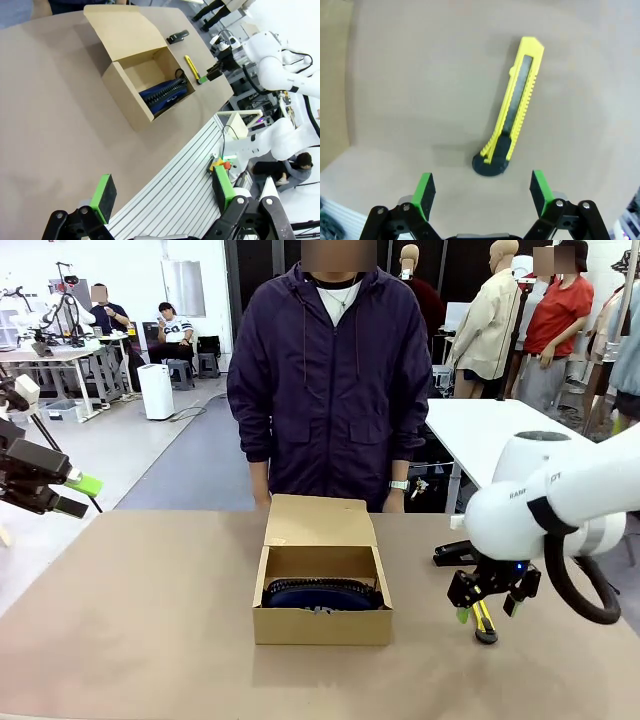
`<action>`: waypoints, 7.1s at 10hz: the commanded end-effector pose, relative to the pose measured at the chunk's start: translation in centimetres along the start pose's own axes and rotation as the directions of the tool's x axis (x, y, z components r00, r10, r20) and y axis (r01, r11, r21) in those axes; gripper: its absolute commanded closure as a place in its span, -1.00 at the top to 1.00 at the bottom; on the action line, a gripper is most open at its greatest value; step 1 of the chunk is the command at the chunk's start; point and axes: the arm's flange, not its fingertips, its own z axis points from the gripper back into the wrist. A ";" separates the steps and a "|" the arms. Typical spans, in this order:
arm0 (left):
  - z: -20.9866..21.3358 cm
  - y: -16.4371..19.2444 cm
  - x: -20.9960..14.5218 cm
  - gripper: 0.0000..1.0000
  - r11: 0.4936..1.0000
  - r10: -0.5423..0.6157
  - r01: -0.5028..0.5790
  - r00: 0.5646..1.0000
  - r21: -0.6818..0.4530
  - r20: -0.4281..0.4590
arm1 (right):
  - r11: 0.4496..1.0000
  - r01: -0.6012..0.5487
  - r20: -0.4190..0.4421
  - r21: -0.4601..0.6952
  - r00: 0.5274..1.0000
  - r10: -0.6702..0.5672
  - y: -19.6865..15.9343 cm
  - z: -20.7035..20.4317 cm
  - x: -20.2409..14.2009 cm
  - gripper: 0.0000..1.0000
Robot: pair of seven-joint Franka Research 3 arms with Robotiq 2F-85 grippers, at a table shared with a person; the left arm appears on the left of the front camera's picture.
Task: Pack the items into the box.
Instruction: Pick up the item indicated by the person and place it inside the Mailer Box.
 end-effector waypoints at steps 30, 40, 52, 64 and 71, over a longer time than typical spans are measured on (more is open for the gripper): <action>0.3 0.1 -0.1 1.00 1.000 -0.003 0.003 1.000 -0.003 -0.008 | 0.996 0.089 0.034 -0.025 0.996 -0.088 -2.3 -4.3 2.3 -1.00; 0.3 0.1 -0.1 1.00 1.000 -0.003 0.003 1.000 -0.003 -0.008 | 0.992 -0.128 -0.007 0.023 0.992 0.128 -4.4 10.0 2.0 -1.00; 0.3 0.1 -0.1 1.00 1.000 -0.003 0.003 1.000 -0.003 -0.008 | 0.992 -0.125 -0.002 0.010 0.992 0.125 -4.1 10.7 2.1 -1.00; 0.3 0.1 -0.1 1.00 1.000 -0.003 0.003 1.000 -0.003 -0.008 | 0.366 -0.930 0.203 0.036 0.365 0.908 27.5 11.6 2.6 -1.00; 0.3 0.1 -0.1 1.00 1.000 -0.003 0.003 1.000 -0.003 -0.008 | 0.253 -0.962 0.135 -0.106 0.238 0.962 27.5 5.8 4.7 -1.00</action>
